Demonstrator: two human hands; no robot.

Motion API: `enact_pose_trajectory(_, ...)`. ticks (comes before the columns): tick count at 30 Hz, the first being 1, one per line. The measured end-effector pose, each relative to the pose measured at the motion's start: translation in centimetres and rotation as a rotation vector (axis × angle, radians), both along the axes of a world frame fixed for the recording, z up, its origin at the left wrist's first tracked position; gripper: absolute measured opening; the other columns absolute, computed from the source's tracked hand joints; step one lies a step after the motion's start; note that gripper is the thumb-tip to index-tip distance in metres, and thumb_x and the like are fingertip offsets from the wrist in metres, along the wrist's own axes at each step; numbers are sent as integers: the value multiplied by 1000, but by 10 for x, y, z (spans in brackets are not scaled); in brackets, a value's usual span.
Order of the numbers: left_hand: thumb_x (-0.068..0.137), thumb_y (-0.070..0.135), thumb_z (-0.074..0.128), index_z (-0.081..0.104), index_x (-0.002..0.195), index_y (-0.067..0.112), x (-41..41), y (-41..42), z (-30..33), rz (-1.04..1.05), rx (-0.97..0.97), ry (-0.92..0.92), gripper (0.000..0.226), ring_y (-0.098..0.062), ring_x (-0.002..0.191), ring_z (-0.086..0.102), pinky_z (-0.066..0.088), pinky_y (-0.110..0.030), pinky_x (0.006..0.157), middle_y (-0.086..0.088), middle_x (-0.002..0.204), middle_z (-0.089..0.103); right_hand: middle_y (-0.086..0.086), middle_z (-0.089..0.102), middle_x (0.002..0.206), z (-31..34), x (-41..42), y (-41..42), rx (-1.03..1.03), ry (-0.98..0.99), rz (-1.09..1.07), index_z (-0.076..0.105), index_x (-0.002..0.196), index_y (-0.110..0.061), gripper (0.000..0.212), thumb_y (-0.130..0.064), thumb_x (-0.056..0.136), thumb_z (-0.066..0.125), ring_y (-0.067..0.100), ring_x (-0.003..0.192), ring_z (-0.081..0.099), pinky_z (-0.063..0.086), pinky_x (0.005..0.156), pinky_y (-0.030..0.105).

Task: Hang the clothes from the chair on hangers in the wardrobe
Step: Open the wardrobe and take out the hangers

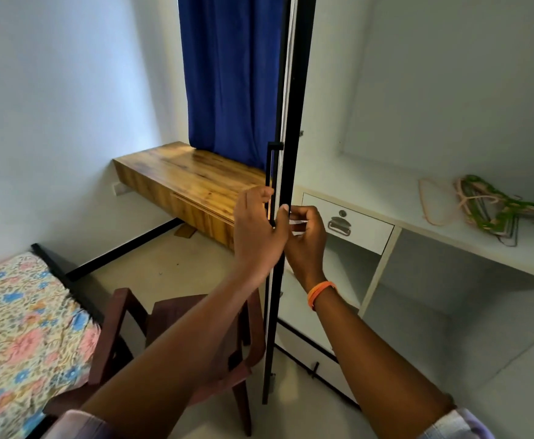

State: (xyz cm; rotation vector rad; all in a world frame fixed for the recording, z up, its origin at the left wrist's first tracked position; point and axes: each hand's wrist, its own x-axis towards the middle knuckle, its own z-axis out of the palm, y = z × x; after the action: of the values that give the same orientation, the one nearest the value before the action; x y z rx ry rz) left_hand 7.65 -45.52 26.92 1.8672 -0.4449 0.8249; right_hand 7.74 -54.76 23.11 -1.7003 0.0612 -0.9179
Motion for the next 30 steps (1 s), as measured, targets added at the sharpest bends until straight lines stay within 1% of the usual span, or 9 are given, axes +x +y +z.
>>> enact_pose_trajectory(3, 92, 18, 64, 56, 118, 10, -12, -23, 7, -110, 97, -106, 28, -7, 99, 50, 41, -9, 79, -1, 111, 52, -4, 61, 79, -1, -2, -19, -54, 6, -21, 60, 85, -8, 9, -10, 92, 65, 2, 72, 57, 43, 62, 14)
enact_pose_trajectory(6, 91, 13, 63, 55, 116, 12, -15, -57, 12, -282, 64, -18, 26, -5, 96, 52, 43, -8, 77, 4, 111, 50, -7, 55, 71, 0, -7, -48, -73, 72, -103, 60, 82, 4, 9, 1, 91, 62, -6, 66, 53, 37, 60, 5)
enact_pose_trajectory(9, 89, 10, 64, 57, 111, 14, -4, -103, 7, -356, 10, 106, 23, -4, 94, 54, 46, -12, 74, 5, 108, 54, 0, 64, 77, 1, -12, -99, 24, 131, -200, 63, 84, -2, 8, -6, 91, 64, 0, 69, 56, 41, 63, 11)
enact_pose_trajectory(13, 88, 10, 66, 57, 105, 16, 12, -169, -11, -456, 37, 253, 20, -8, 91, 57, 48, -18, 76, 4, 105, 57, -2, 66, 83, -8, -8, -195, 97, 303, -413, 67, 87, -9, 6, -15, 87, 65, 17, 82, 63, 48, 74, 27)
enact_pose_trajectory(18, 90, 13, 64, 57, 109, 18, 43, -267, -35, -540, 114, 429, 21, -13, 91, 59, 49, -21, 78, 3, 108, 56, 3, 67, 88, -9, 13, -325, 78, 431, -637, 66, 90, -9, 19, -27, 87, 68, 21, 83, 60, 39, 72, 26)
enact_pose_trajectory(21, 92, 17, 64, 58, 114, 17, 76, -331, -48, -538, 155, 531, 23, -14, 94, 60, 41, -18, 76, 1, 113, 59, 13, 70, 92, -9, 48, -408, -40, 596, -719, 69, 89, -4, 35, -38, 88, 62, 32, 89, 65, 38, 69, 27)
enact_pose_trajectory(24, 92, 19, 64, 59, 121, 11, 116, -395, -61, -528, 231, 650, 30, -18, 105, 58, 37, -20, 82, -5, 121, 60, 17, 67, 112, -7, 82, -468, -249, 822, -793, 68, 108, -3, 48, -46, 94, 54, 37, 103, 64, 48, 79, 37)
enact_pose_trajectory(27, 95, 21, 61, 56, 128, 6, 158, -444, -68, -510, 319, 759, 36, -24, 119, 56, 41, -25, 94, -11, 128, 60, 17, 61, 122, -11, 106, -505, -527, 971, -753, 59, 122, -3, 51, -48, 99, 49, 35, 112, 61, 49, 88, 41)
enact_pose_trajectory(30, 95, 22, 62, 57, 125, 3, 192, -484, -75, -499, 322, 859, 36, -28, 112, 62, 47, -34, 102, -13, 124, 62, 15, 62, 121, -20, 129, -534, -656, 1078, -659, 59, 121, -6, 47, -46, 98, 53, 32, 111, 61, 49, 88, 39)
